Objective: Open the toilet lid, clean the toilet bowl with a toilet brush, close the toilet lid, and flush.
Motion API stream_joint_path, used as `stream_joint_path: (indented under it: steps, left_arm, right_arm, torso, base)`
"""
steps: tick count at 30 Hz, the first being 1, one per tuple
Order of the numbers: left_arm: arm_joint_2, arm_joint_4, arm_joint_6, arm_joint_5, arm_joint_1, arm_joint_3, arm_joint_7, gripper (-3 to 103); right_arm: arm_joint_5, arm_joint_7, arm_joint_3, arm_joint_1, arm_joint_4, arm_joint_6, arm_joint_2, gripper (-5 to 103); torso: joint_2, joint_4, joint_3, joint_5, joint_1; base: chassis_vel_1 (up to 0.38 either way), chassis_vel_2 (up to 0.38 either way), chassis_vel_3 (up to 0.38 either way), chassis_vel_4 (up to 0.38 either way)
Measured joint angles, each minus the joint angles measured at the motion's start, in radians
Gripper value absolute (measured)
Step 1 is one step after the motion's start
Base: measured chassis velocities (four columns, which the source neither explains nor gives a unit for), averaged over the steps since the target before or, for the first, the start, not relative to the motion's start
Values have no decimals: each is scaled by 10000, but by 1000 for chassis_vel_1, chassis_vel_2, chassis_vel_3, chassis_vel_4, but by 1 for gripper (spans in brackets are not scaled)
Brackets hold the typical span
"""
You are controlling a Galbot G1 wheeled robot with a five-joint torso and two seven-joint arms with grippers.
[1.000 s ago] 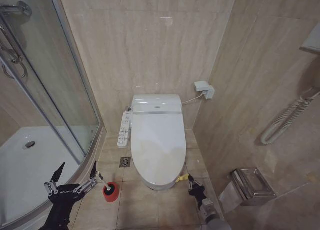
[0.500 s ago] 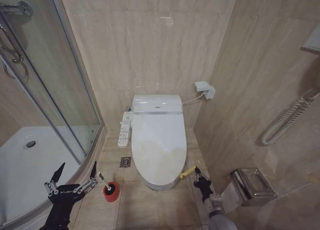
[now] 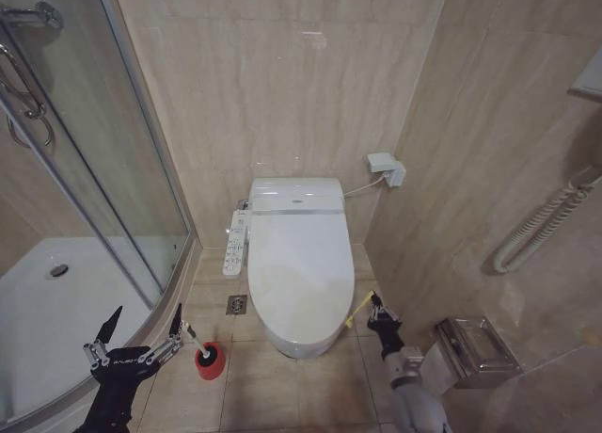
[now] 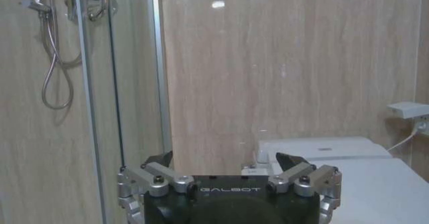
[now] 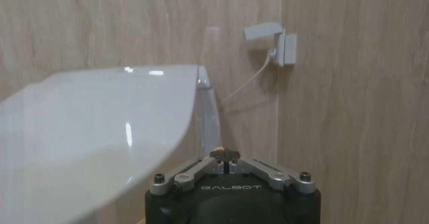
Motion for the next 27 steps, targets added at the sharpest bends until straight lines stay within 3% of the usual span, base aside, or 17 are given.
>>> stream_joint_path:
  steps: [15, 27]
  left_arm:
    - [0, 0, 0, 0, 0, 0, 0, 100]
    - [0, 0, 0, 0, 0, 0, 0, 100]
  right_arm:
    - [898, 143, 138, 1144, 764, -497, -70, 0]
    - [1632, 259, 338, 2376, 942, -963, -655, 0]
  torso:
    - [1, -2, -2, -3, -1]
    - [3, 2, -2, -3, -1]
  base:
    - [0, 0, 0, 0]
    - [0, 0, 0, 0]
